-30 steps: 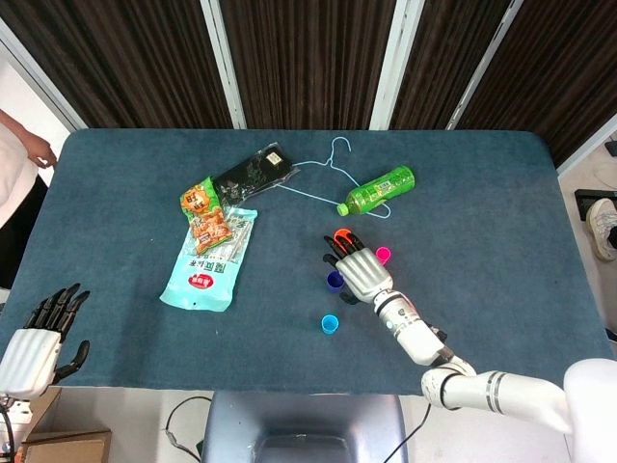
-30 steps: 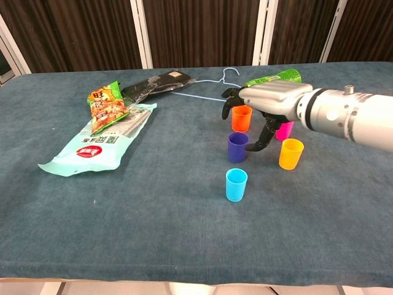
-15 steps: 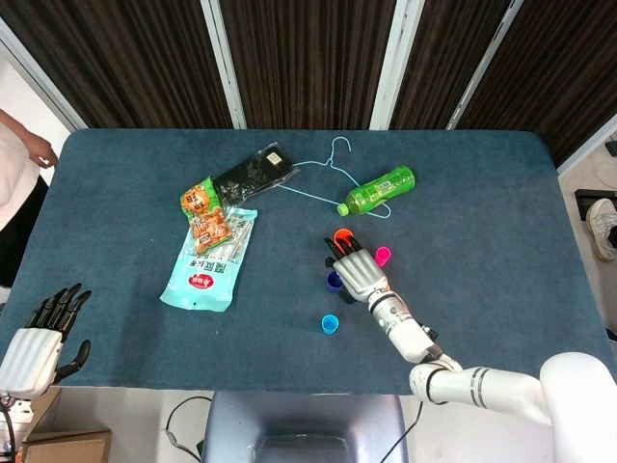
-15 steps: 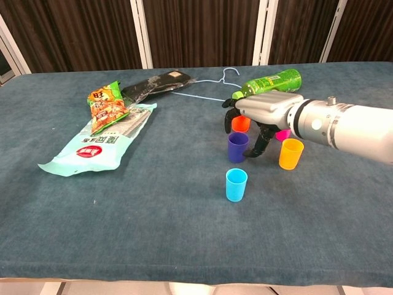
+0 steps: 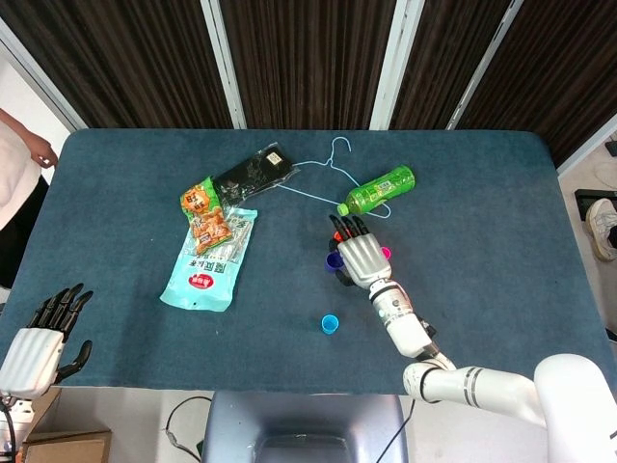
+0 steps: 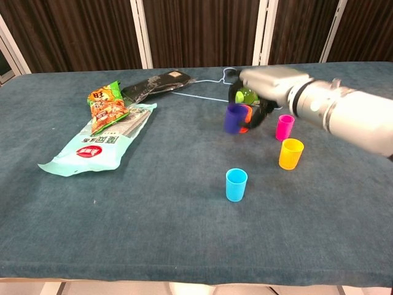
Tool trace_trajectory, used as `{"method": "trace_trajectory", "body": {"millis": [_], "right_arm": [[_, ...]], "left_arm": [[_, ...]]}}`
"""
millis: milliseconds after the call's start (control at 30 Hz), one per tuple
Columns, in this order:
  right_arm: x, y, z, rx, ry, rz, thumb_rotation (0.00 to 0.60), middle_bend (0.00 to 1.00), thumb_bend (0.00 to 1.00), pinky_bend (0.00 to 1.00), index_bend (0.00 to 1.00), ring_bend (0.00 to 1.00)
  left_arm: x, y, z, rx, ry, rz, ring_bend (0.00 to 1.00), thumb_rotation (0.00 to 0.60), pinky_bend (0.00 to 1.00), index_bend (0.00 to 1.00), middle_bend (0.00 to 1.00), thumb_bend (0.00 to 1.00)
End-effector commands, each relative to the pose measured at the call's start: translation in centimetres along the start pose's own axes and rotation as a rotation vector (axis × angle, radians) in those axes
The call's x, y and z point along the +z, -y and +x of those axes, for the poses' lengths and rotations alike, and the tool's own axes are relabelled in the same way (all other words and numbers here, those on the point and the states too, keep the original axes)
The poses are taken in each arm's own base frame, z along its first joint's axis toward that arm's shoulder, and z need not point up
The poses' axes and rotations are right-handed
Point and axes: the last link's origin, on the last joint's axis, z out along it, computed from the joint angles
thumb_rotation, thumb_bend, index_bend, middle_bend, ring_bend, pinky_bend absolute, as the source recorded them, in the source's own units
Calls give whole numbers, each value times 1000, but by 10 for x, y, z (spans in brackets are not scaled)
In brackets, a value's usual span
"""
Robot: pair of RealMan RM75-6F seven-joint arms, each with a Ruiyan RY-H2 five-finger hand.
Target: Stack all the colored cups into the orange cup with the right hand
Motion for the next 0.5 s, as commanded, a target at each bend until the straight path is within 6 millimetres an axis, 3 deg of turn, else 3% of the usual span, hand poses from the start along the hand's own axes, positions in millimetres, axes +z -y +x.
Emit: {"method": "trace_trajectory", "body": {"millis": [33,233,500], "right_arm": [[4,-14,27,65,-151,-57,600,0,509,0,604,0],[15,-26,33,28,-152,-116,600,0,509,0,603,0],[25,-23,11,2,-84,-132,600,0,509,0,609,0]], "left_arm": [[0,0,0,0,1,-1,0,600,128,0,0,445],[2,-1,-2,3,8,-1,0,600,128,0,0,444],[4,-2,-5,7,23,-2,0,600,128,0,0,445]]}}
